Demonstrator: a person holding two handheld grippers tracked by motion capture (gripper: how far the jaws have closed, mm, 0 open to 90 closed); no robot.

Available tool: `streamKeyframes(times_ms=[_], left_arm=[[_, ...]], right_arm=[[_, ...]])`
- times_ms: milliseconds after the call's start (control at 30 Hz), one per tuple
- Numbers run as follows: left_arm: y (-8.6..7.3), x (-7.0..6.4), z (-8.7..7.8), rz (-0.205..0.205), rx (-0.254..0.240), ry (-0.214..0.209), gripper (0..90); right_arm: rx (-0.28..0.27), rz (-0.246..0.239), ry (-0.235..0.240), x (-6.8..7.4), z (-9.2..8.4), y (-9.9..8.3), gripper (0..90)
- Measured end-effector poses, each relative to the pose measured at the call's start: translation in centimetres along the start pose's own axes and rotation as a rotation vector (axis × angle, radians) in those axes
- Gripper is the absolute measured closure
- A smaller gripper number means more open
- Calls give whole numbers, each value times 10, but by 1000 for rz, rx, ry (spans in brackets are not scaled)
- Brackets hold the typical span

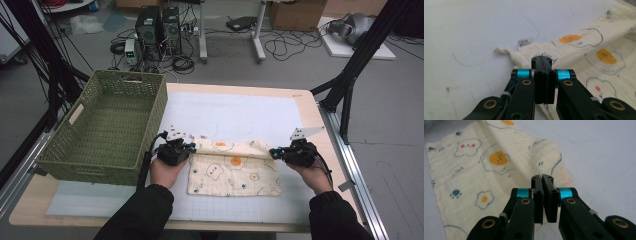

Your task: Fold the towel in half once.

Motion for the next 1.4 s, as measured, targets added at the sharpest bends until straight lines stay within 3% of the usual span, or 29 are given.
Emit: streamKeyframes(times_ms=[100, 167, 333, 467, 567, 633, 700, 767, 833, 933, 1100, 1267, 1400], left_arm=[[-8, -2, 1, 12, 51, -30, 849], [-9, -1, -2, 8, 45, -42, 783], [4, 3, -8, -10, -2, -26, 670], [21, 5, -4, -19, -24, -4, 636], [25, 11, 9, -59, -10, 10, 621], [23, 14, 19, -72, 28, 4, 630], [18, 16, 29, -76, 82, -22, 661], [14, 14, 35, -50, 122, -39, 731], [14, 12, 37, -29, 132, -46, 851], [16, 10, 35, -14, 109, -40, 869], [22, 10, 18, -13, 23, -26, 875], [21, 8, 8, 7, 14, -13, 876], [15, 5, 3, 25, 11, -27, 877]], right_arm=[[39, 0, 4, 3, 5, -11, 840], [63, 2, 6, 2, 8, -16, 783], [3, 16, 7, -3, -6, -10, 595], [-50, 19, -8, -6, -14, 2, 574], [-49, 9, 2, -5, -5, 9, 542], [-24, 6, 13, -5, 5, 11, 530], [8, 12, 29, -6, 15, 11, 574], [42, 4, 42, -6, 23, 9, 649], [53, 2, 61, -6, 26, 6, 772], [65, -2, 79, -5, 28, 3, 894], [12, -34, 83, 1, 18, 6, 896], [-13, -45, 91, 5, 8, 6, 898], [-11, -51, 103, 8, 4, 6, 898]])
Point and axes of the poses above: each handheld gripper's, and its own axes: z roughly forward along the jaws, y roughly out of its top, x roughly to its left, the point moved 1 cm from there along z, roughly forward along the jaws, and after that the axes turned 6 degrees about z, right-handed, at the moved point
